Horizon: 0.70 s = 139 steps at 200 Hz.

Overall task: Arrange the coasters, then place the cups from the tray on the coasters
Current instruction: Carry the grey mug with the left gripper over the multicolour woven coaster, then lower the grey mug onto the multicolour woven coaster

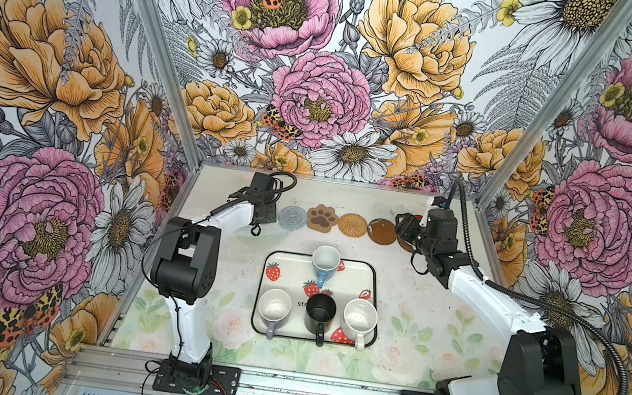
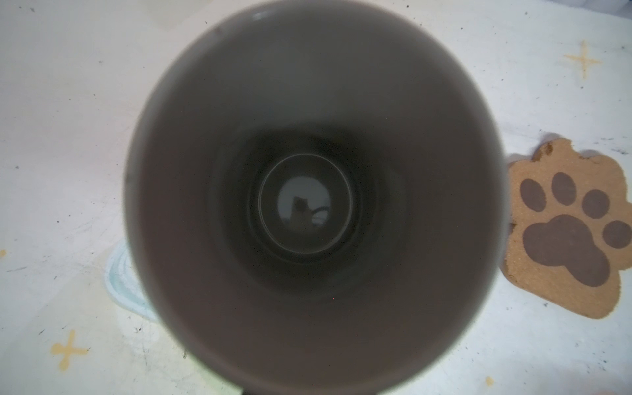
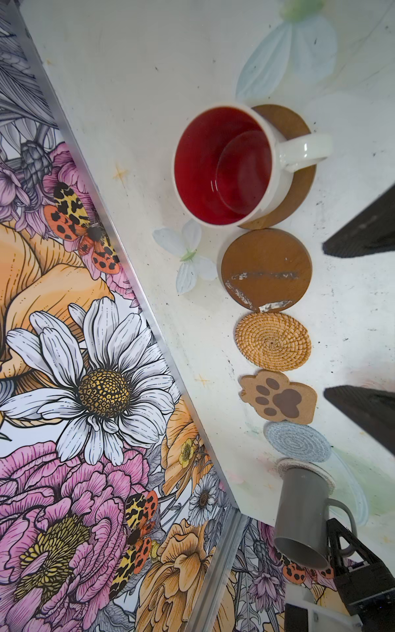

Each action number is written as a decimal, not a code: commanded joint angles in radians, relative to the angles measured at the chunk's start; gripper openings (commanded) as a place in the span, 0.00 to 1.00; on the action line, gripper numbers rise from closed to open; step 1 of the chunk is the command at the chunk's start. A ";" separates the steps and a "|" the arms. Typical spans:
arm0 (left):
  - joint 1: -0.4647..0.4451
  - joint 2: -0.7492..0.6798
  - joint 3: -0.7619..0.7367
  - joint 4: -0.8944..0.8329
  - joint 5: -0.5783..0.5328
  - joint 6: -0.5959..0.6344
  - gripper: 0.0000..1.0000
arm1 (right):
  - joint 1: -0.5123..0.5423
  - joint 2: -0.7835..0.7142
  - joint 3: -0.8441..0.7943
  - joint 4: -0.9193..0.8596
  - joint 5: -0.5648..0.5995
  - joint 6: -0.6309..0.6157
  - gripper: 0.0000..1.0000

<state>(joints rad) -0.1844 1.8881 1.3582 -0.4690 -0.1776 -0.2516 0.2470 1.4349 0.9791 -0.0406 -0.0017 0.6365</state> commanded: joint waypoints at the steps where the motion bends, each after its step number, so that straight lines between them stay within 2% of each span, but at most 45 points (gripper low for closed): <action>1: 0.014 -0.023 0.000 0.089 0.004 0.003 0.00 | -0.007 0.002 0.031 0.005 -0.001 0.005 0.62; 131: 0.017 0.020 0.028 0.027 -0.005 -0.003 0.00 | -0.006 0.001 0.031 0.002 -0.002 0.004 0.62; 139: 0.018 0.021 0.029 0.024 -0.009 -0.003 0.03 | -0.007 0.001 0.030 0.002 -0.002 0.004 0.62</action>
<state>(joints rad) -0.1829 1.8946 1.3556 -0.4744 -0.1768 -0.2535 0.2443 1.4349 0.9791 -0.0406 -0.0017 0.6361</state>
